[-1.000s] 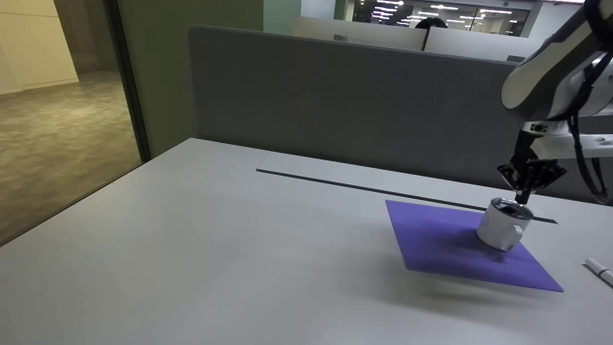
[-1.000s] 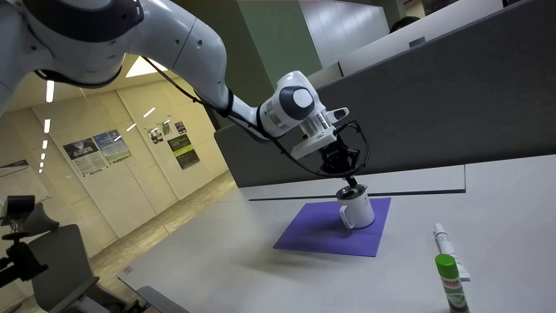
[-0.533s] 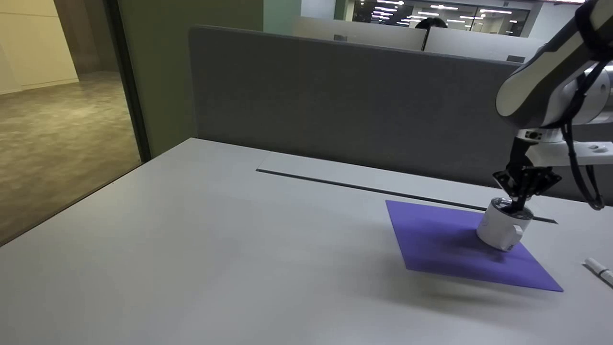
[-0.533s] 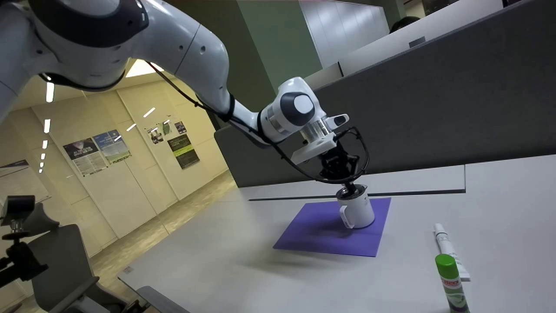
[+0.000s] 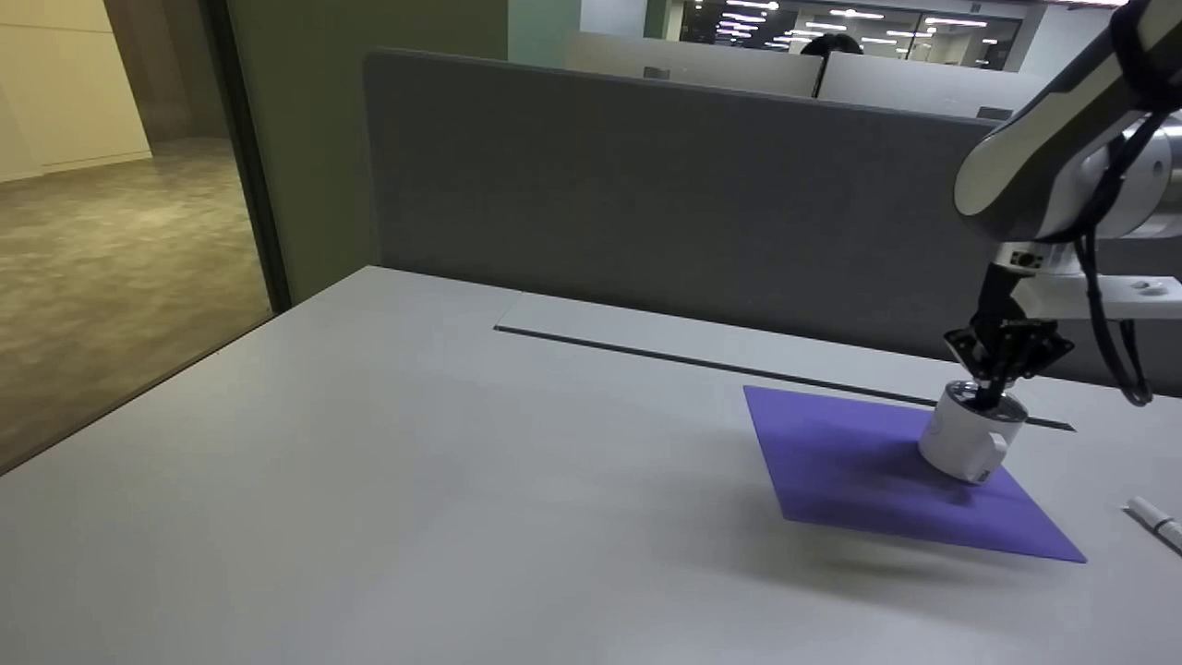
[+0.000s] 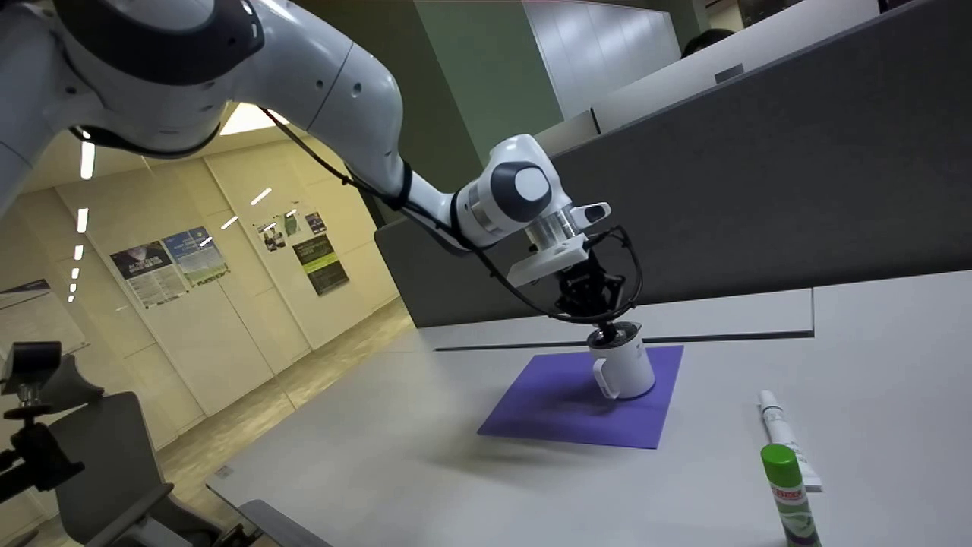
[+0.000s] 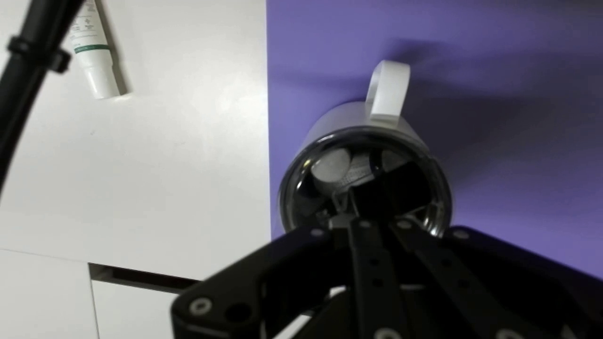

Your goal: Close the slider on the top of the cup

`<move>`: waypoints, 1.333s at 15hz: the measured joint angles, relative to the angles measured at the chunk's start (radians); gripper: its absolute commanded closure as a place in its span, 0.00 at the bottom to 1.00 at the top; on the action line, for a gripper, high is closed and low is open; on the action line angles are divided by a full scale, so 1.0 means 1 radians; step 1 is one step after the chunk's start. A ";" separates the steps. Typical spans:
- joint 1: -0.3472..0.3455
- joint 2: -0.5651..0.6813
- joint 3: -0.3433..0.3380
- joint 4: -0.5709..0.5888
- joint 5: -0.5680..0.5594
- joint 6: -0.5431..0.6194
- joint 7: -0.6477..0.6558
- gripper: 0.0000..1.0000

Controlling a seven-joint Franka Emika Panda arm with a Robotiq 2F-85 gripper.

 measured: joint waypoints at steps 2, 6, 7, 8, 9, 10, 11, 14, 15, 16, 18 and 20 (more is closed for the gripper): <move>-0.020 0.000 0.022 0.009 0.023 -0.018 -0.031 1.00; -0.042 0.000 0.044 0.017 0.056 -0.035 -0.068 1.00; -0.044 0.001 0.045 0.017 0.057 -0.035 -0.071 1.00; -0.044 0.000 0.043 0.017 0.057 -0.030 -0.071 1.00; -0.044 -0.001 0.042 0.017 0.057 -0.019 -0.071 1.00; -0.046 -0.005 0.042 0.017 0.058 -0.004 -0.071 1.00; -0.048 -0.016 0.043 0.016 0.060 0.009 -0.071 1.00; -0.057 -0.074 0.045 0.003 0.072 0.034 -0.081 0.73; -0.061 -0.096 0.048 -0.003 0.077 0.032 -0.089 0.68; -0.064 -0.116 0.051 -0.011 0.081 0.028 -0.096 0.61; -0.068 -0.151 0.058 -0.028 0.090 0.022 -0.110 0.46; -0.069 -0.177 0.061 -0.049 0.098 0.023 -0.121 0.33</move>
